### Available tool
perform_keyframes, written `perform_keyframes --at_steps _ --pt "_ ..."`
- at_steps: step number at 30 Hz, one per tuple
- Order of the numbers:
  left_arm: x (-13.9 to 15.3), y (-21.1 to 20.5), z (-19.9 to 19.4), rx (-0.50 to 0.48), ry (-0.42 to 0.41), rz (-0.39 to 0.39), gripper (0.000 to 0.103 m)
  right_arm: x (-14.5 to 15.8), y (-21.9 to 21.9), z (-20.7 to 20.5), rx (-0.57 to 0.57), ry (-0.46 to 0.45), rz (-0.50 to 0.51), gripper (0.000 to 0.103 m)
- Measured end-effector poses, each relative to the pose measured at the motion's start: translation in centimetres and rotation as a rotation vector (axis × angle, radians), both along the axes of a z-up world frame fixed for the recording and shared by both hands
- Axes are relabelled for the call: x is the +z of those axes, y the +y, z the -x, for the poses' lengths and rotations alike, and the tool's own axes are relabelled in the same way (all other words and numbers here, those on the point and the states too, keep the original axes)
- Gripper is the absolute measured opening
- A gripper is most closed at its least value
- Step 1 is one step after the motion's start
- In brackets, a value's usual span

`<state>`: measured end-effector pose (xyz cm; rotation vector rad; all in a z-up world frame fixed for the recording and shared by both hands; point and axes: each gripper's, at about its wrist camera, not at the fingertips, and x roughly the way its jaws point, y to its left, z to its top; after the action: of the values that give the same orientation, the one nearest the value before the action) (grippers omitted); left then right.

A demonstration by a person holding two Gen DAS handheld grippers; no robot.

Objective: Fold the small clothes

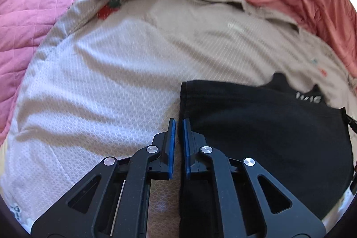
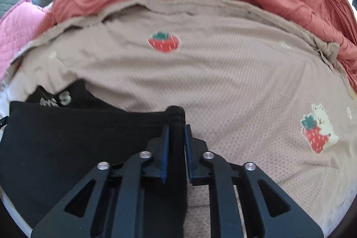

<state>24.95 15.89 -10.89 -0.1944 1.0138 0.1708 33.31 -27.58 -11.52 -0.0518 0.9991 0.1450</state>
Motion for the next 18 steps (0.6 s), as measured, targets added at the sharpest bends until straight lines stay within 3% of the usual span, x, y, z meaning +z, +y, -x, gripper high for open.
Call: perform_keyframes --at_steps 2,4,7,8,11,14,16,18 --pt "-0.4 0.2 0.0 0.017 0.029 -0.024 0.003 -0.4 -0.9 -0.2 -0.026 0.008 -0.008 0.034" --pt "-0.3 1.2 0.4 0.052 0.030 0.006 0.005 0.0 -1.9 0.0 -0.049 -0.008 -0.044 0.043" --pt "1.8 1.7 1.9 0.080 -0.047 -0.045 0.015 1.5 -3.1 1.1 -0.082 -0.048 -0.078 0.047" --pt "2.8 1.6 2.4 0.082 -0.076 -0.048 0.017 2.2 -3.3 1.9 -0.080 -0.070 -0.105 0.055" --pt "5.7 0.0 4.6 0.043 -0.171 -0.045 0.032 4.1 -3.0 4.8 -0.031 -0.135 -0.151 0.069" --pt "7.0 -3.0 6.0 -0.030 -0.197 -0.028 0.042 5.0 -1.6 7.4 0.032 -0.159 -0.154 0.070" --pt "7.3 -4.9 6.6 -0.076 -0.189 -0.010 0.054 5.4 -0.5 8.8 0.075 -0.168 -0.142 0.070" --pt "7.2 -7.0 7.1 -0.125 -0.189 0.011 0.057 5.7 1.0 10.1 0.120 -0.182 -0.108 0.070"
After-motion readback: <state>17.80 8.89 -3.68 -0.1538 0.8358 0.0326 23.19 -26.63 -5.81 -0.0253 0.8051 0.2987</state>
